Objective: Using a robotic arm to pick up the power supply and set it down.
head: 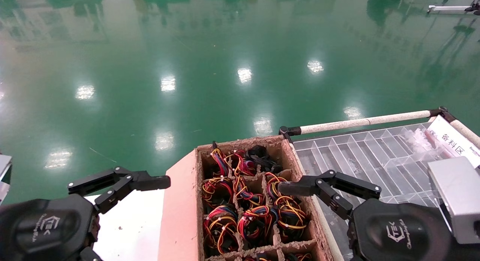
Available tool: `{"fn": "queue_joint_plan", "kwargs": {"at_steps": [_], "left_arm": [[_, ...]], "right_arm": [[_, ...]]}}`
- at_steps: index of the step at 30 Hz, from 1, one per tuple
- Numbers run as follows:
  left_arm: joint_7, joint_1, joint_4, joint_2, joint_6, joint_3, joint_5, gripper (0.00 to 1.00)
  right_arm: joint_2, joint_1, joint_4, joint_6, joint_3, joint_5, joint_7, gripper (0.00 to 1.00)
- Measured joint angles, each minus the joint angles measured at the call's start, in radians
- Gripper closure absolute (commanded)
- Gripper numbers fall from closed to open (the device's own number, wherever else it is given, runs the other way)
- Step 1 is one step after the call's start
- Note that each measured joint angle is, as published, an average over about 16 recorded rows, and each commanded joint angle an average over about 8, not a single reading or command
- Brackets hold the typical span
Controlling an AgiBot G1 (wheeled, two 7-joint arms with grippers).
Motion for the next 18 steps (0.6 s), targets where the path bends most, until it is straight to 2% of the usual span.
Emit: {"fn": "queue_joint_plan", "kwargs": {"at_steps": [14, 15, 18], "left_arm": [[0.0, 0.0, 0.0, 0.0, 0.0, 0.0, 0.0, 0.0], [0.0, 0.0, 0.0, 0.0, 0.0, 0.0, 0.0, 0.07], [0.0, 0.0, 0.0, 0.0, 0.0, 0.0, 0.0, 0.45]], "right_arm": [[0.0, 0.0, 0.0, 0.0, 0.0, 0.0, 0.0, 0.0], [0.0, 0.0, 0.0, 0.0, 0.0, 0.0, 0.0, 0.0], [0.0, 0.0, 0.0, 0.0, 0.0, 0.0, 0.0, 0.0]]}}
